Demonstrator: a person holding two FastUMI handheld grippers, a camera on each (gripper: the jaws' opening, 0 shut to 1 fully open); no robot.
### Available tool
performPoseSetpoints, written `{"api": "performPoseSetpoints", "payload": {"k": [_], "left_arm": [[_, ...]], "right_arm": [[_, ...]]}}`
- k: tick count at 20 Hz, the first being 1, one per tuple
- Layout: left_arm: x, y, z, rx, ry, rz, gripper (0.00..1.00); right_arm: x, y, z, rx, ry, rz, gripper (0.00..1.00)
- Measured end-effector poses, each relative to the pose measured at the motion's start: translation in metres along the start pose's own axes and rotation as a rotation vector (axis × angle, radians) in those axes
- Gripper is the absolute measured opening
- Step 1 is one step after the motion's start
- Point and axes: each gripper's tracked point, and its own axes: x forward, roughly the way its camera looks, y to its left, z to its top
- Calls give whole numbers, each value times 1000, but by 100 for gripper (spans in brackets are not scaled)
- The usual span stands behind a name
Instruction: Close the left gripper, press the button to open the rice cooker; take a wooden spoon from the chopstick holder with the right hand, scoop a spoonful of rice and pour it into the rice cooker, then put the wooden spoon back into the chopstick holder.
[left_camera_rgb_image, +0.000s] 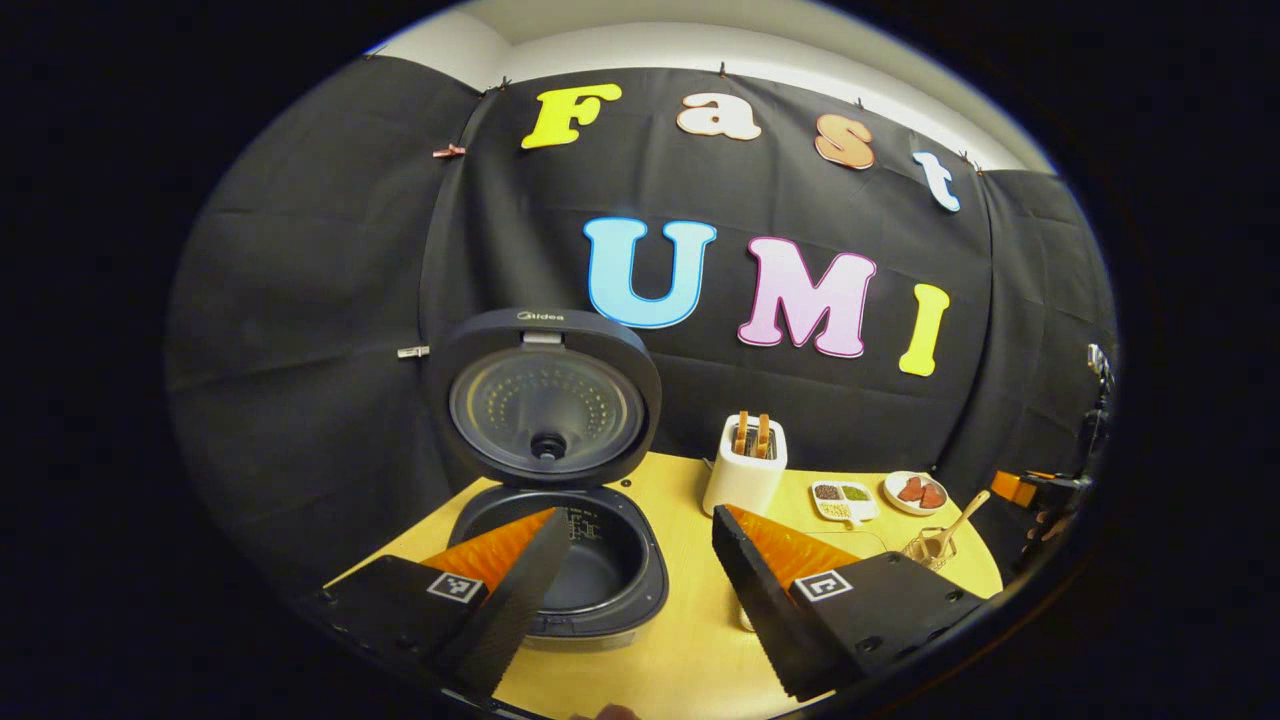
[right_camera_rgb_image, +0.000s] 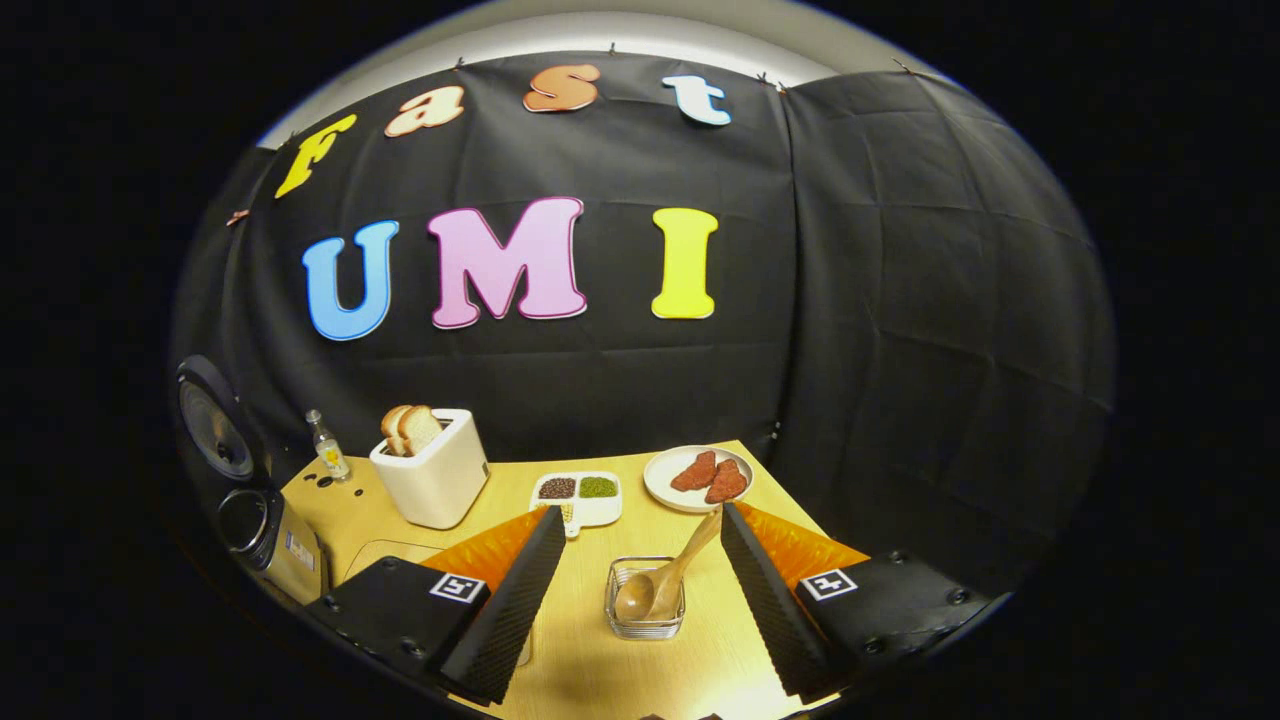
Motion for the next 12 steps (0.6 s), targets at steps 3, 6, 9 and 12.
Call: {"api": "performPoseSetpoints", "payload": {"k": [3,6,9,12], "left_arm": [[3,-3,-11,-18,36,33,97],[4,1,-9,-7,39,87,97],[1,-2,-14,-3,48,132,97],[-4,-12,-28,5,75,147,97]], "right_arm": [[28,-24,-21,91,71,-50,98],[55,-40,-44,146,143,-73,99],[81,-39,-73,154,229,-49,99],[102,-31,-96,180,294,-2,99]]}}
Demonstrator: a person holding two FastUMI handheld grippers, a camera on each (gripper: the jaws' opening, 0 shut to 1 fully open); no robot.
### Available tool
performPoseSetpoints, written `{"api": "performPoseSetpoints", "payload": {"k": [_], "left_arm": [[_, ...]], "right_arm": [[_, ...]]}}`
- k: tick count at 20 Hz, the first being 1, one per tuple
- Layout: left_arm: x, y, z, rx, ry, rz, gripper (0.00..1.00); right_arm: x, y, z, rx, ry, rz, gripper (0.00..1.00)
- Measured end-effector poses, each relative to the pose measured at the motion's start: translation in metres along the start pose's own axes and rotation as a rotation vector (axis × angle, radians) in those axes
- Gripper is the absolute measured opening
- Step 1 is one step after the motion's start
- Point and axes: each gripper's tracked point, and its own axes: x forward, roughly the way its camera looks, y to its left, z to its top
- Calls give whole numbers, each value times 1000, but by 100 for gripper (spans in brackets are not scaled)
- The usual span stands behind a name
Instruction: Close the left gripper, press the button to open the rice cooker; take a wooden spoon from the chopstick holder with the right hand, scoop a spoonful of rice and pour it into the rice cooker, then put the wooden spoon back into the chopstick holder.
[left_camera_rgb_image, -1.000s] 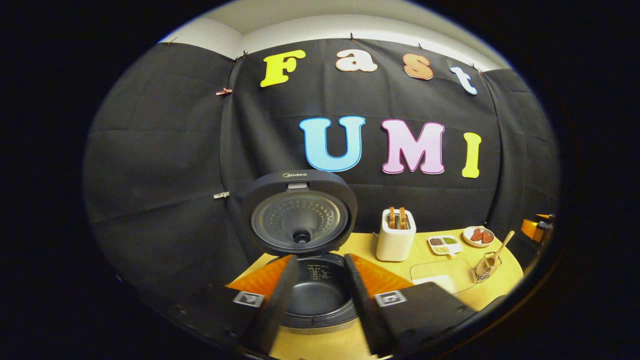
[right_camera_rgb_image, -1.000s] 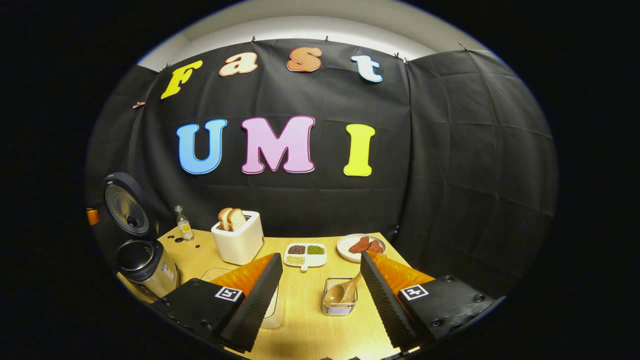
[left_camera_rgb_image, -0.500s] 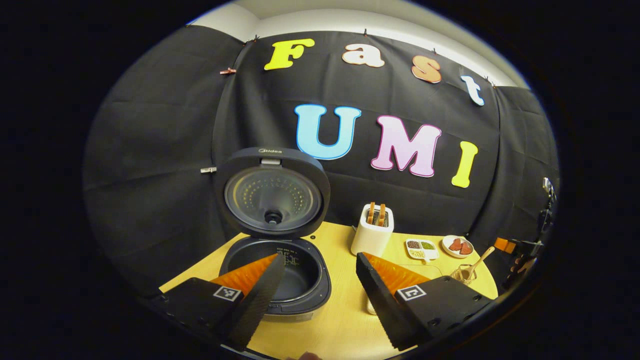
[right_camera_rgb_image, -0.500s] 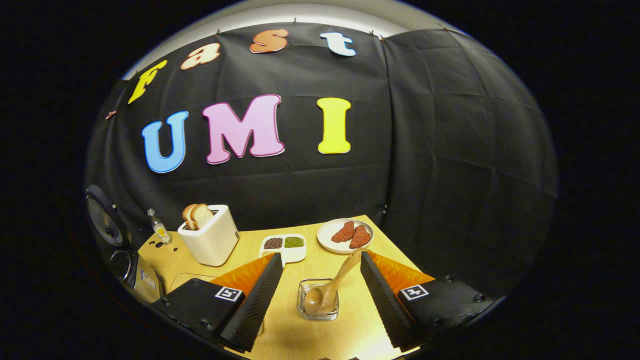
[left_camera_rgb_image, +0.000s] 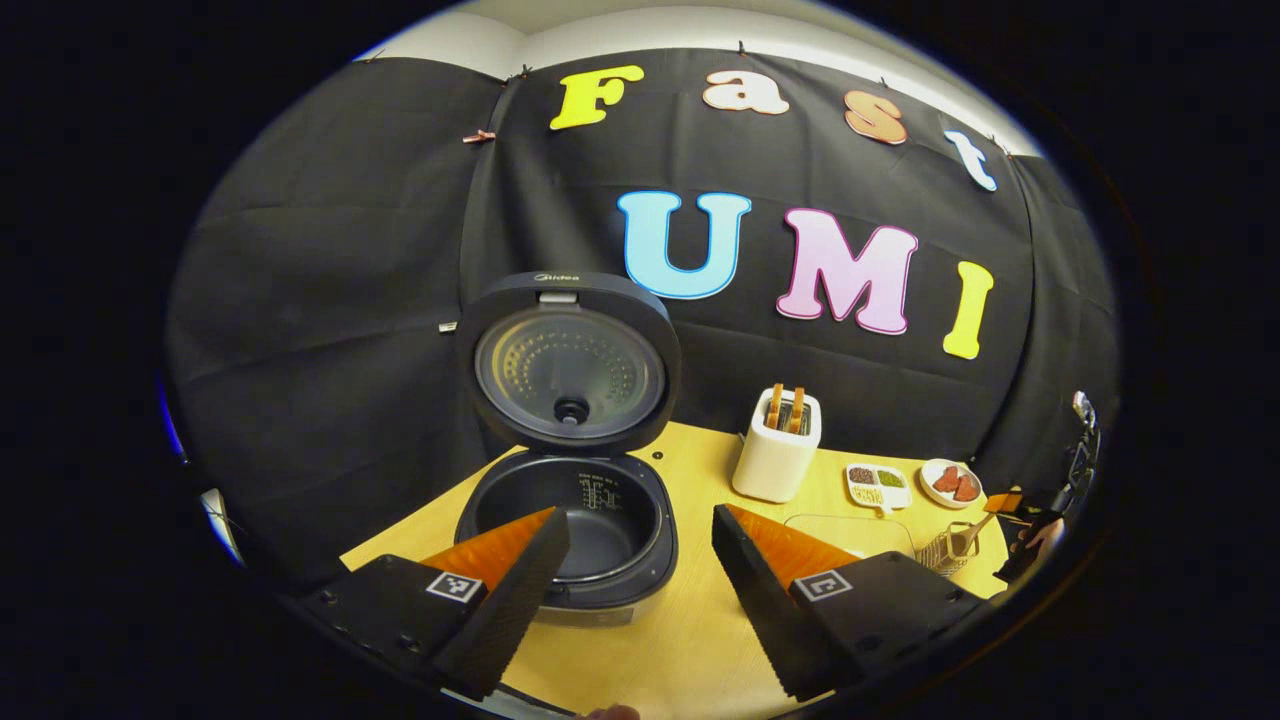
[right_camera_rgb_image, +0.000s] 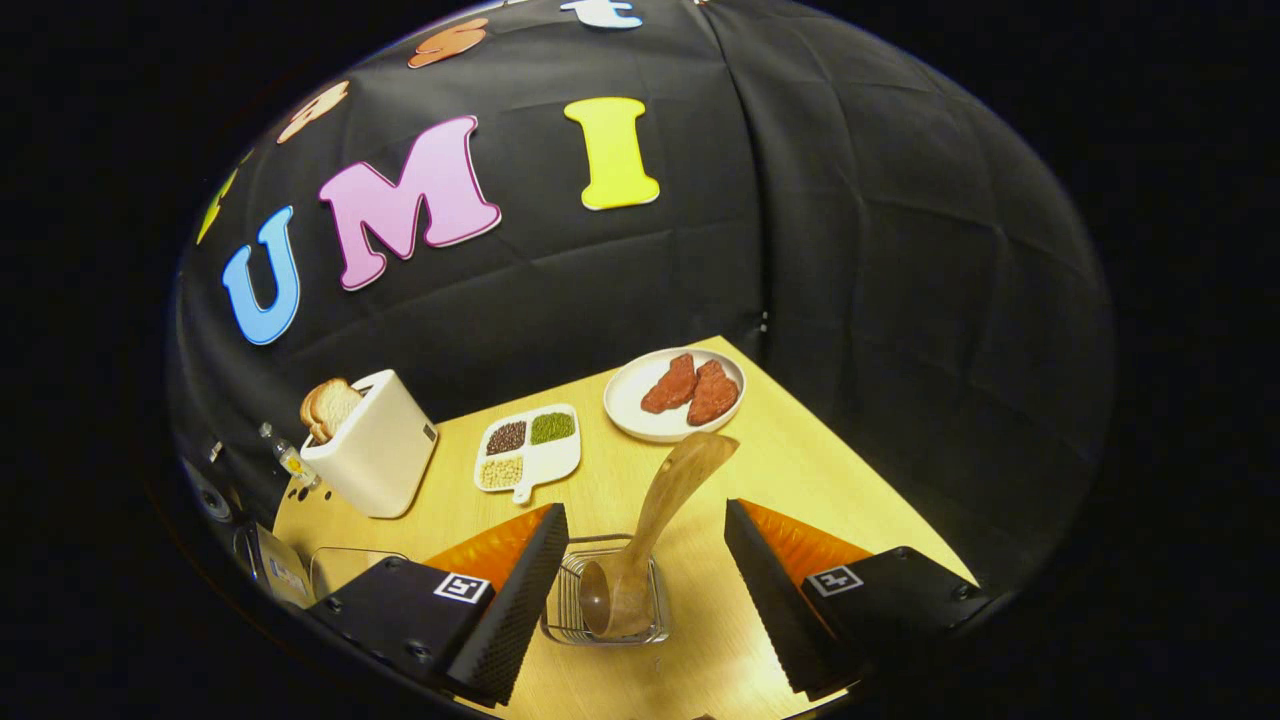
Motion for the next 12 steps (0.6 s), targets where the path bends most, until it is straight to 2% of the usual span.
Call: {"api": "performPoseSetpoints", "payload": {"k": [3,4,5,6,7,8,9,10,12], "left_arm": [[-6,-12,-20,6,48,8,97],[-7,-18,-24,2,58,1,98],[-10,-22,-28,3,64,1,98],[-10,-25,-31,8,69,4,98],[-11,-27,-36,15,73,9,98],[-11,-29,-38,20,77,15,97],[-12,-32,-41,19,81,19,98],[-12,-35,-42,10,85,21,98],[-12,-40,-43,-21,88,20,98]], "right_arm": [[33,0,-9,36,31,34,99],[42,1,-13,53,49,46,93],[51,-1,-16,78,71,48,94],[58,-3,-21,107,95,46,88],[64,-2,-23,141,113,54,67],[67,-3,-23,166,122,51,70],[69,-2,-21,190,123,57,63],[70,2,-19,212,127,69,50],[66,-2,-19,225,131,43,50]]}}
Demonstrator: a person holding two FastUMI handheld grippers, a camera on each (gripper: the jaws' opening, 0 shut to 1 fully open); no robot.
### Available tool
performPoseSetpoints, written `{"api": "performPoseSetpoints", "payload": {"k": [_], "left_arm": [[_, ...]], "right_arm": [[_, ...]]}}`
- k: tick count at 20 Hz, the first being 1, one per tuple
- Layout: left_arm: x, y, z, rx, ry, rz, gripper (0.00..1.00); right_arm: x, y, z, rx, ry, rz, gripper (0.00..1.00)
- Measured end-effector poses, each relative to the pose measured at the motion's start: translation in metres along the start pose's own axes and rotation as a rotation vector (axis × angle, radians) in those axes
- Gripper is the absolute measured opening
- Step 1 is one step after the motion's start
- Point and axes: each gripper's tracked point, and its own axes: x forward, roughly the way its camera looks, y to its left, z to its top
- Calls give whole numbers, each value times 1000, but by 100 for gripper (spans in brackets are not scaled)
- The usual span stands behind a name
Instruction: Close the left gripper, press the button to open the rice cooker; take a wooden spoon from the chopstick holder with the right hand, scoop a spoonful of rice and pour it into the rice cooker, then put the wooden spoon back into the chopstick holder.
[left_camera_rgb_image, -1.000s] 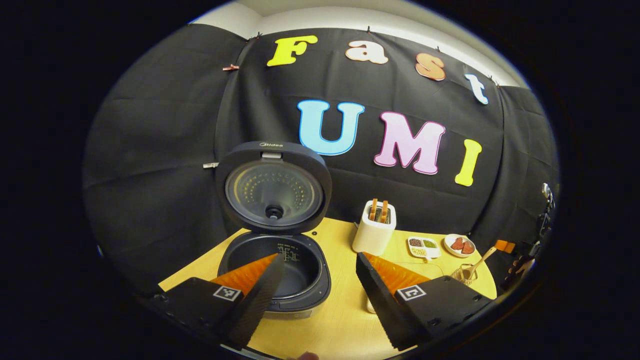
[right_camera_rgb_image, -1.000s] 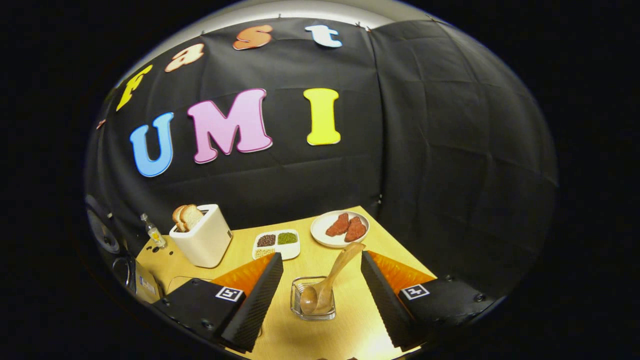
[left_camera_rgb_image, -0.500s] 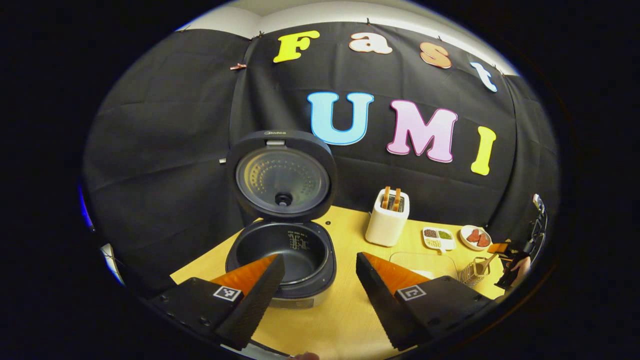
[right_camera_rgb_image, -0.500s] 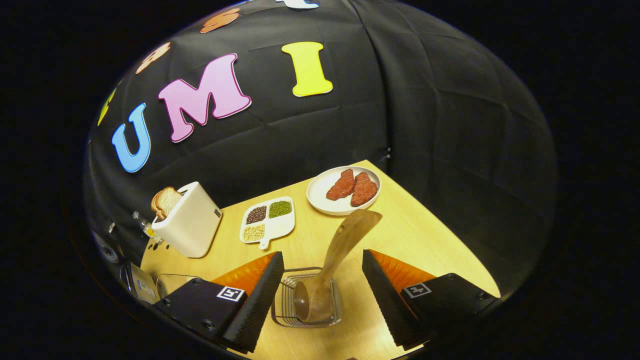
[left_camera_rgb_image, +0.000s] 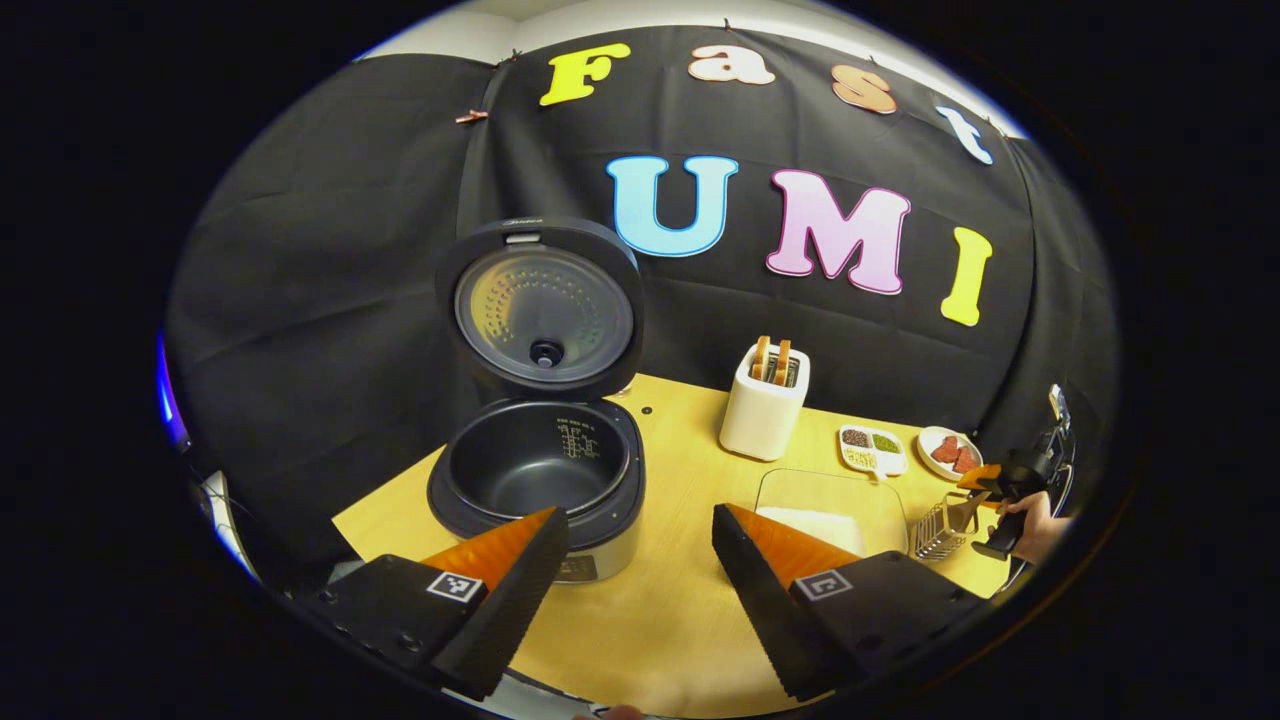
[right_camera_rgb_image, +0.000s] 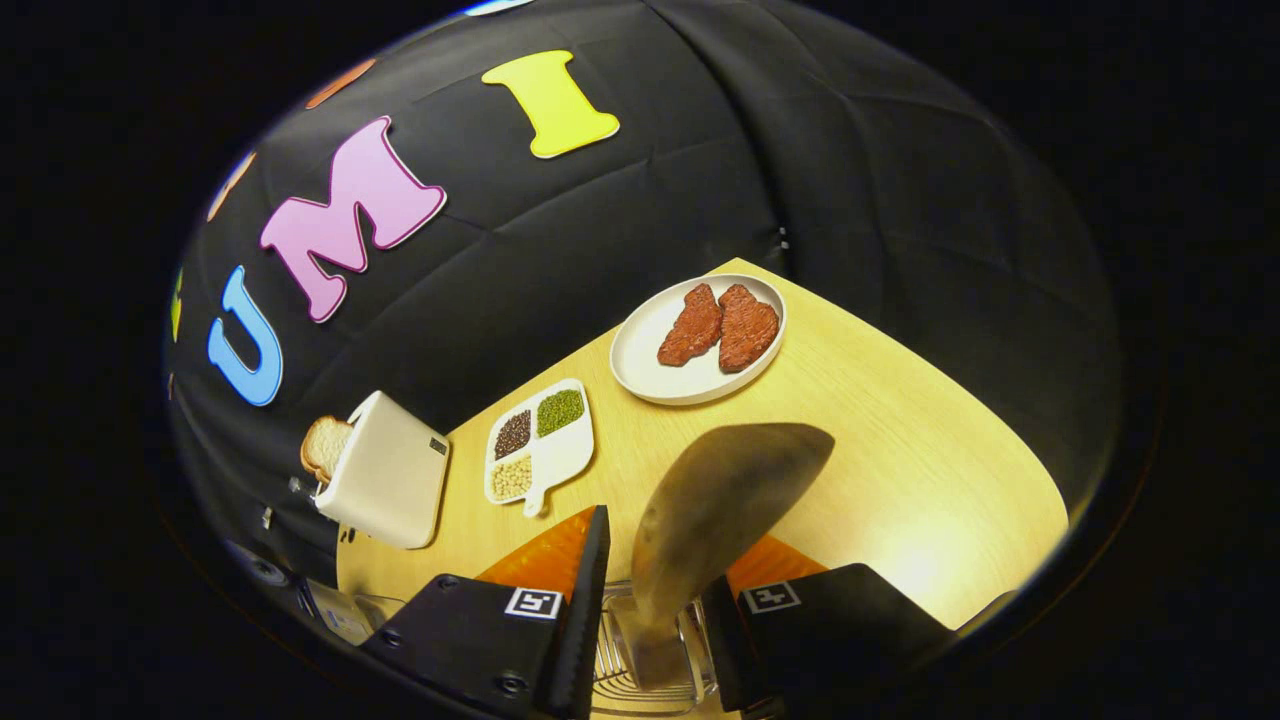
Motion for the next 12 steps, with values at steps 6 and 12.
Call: {"api": "performPoseSetpoints", "payload": {"k": [6,12], "left_arm": [[1,-9,-2,-19,-7,-15,98],[2,2,0,-32,-26,-53,97]], "right_arm": [[-5,5,-2,-1,30,29,18],[-34,19,32,-57,-89,27,16]]}}
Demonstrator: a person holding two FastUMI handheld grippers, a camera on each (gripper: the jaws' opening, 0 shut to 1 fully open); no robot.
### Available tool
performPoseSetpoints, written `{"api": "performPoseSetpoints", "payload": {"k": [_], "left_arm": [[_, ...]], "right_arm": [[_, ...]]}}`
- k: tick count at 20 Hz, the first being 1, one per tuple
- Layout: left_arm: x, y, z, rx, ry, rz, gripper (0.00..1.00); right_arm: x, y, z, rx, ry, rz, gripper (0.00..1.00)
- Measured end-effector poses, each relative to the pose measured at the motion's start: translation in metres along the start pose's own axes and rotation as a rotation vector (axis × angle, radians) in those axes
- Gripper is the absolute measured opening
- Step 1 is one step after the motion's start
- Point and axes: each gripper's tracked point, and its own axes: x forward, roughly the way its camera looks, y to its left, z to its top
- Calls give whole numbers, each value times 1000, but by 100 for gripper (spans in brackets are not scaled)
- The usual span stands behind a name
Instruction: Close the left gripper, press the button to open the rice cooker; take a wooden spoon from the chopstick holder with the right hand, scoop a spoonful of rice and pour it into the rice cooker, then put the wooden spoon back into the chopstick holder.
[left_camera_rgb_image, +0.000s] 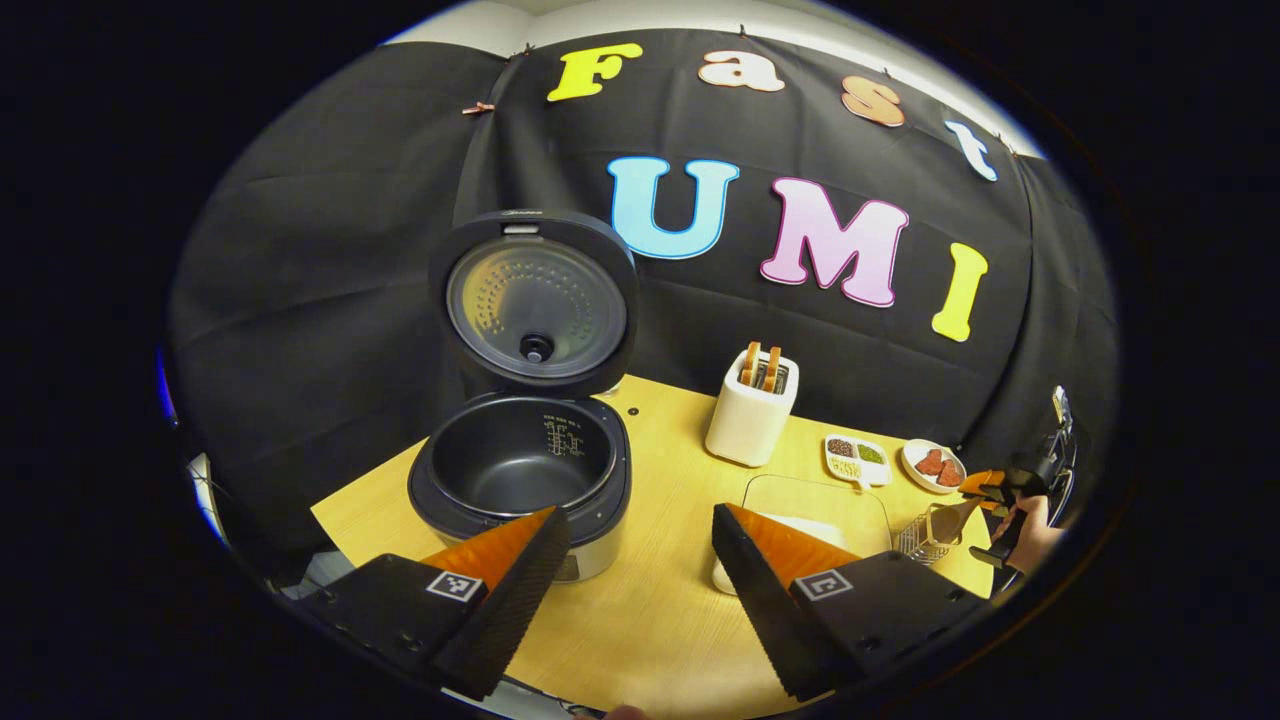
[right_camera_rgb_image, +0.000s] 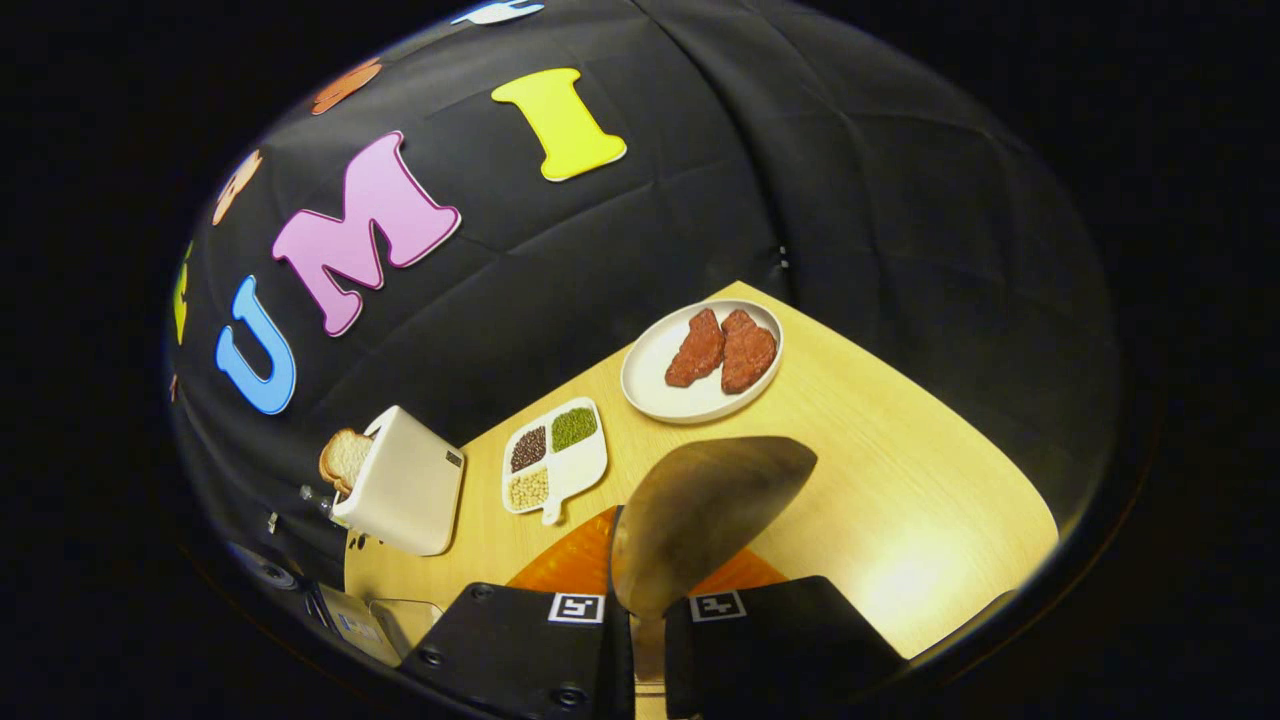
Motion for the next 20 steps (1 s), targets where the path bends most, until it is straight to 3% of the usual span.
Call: {"api": "performPoseSetpoints", "payload": {"k": [10,19,20], "left_arm": [[-17,58,12,-11,-60,-101,95],[-16,91,4,13,-62,-161,96],[-15,94,3,13,-59,-162,92]], "right_arm": [[-79,79,43,-99,-175,28,16],[-115,182,12,-196,-195,177,16],[-114,192,4,-205,-189,191,16]]}}
